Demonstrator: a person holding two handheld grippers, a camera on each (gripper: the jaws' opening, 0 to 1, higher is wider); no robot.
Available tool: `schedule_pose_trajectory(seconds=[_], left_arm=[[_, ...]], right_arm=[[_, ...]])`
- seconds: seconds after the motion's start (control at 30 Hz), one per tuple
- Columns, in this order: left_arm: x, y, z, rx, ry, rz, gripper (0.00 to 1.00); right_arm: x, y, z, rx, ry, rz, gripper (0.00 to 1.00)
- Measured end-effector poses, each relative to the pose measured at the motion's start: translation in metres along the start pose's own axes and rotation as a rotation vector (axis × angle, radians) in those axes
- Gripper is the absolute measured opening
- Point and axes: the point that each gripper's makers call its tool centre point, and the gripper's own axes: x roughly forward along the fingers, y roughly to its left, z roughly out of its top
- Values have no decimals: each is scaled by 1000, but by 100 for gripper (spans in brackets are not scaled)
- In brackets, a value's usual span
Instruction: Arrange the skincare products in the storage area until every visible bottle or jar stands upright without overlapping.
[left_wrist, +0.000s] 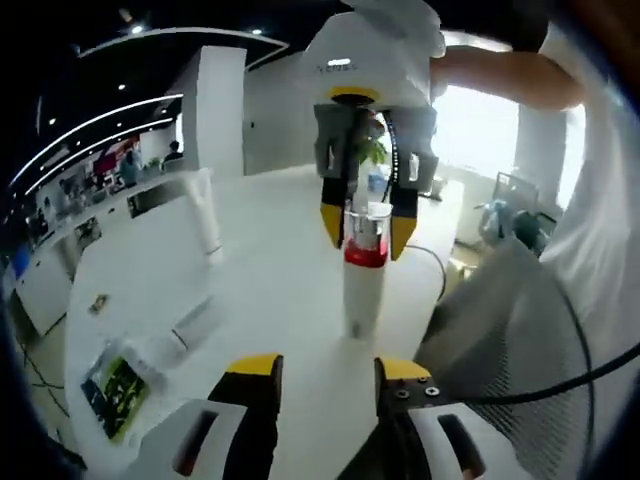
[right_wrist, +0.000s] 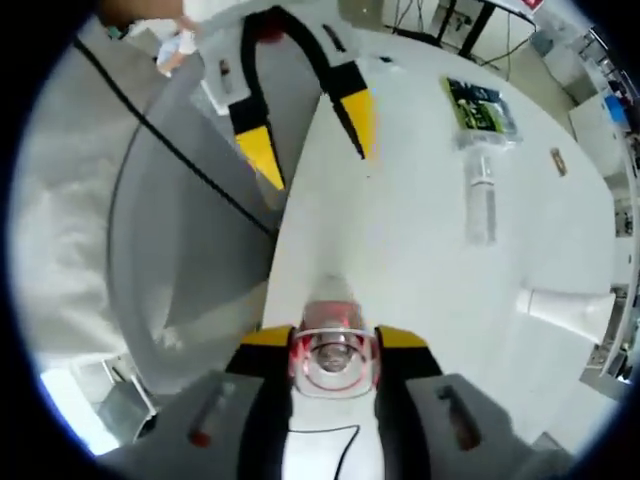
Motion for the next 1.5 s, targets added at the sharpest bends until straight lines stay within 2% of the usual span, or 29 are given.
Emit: schedule_pose_trajectory(seconds=[0.1,0.27,0.4,0.47,0.63,0.67,0.73,0.8,0.87,1.03,1.17,1.4,1.5], left_arm=[[-7,6,-13,53,55,35,37],[-11,15,-26,68,99,91,37],[-10,18,-28,78,97,130,37],[-9,20,-28,124,103,157,36],[-9,17,-32,156,123,163,36],[-10,18,-36,173,146,164,37],[-12,24,-36,217,156,191,38],[-16,26,-31,187,146,184,38],[-20,35,-32,167,142,206,38],[-27,43,-55,184,181,232,35],[-27,47,-68,151,191,243,35],[-25,53,-78,87,228,252,34],[-25,57,-82,33,237,266,35]], right_arm=[[-5,-11,-6,8,3,-11,29],[-12,-30,-15,23,2,-25,29],[-13,-46,-21,44,-9,-18,29],[-13,-53,-24,52,-8,-17,29],[-15,-72,-35,54,16,-21,29],[-15,-77,-38,57,23,-20,29],[-15,-84,-42,58,29,-19,29],[-15,-91,-46,62,35,-18,29],[-16,-99,-49,66,38,-17,29],[-17,-118,-56,88,35,-20,29],[-19,-135,-63,105,37,-24,29],[-22,-164,-77,130,52,-33,29],[-23,-176,-84,145,55,-40,29]])
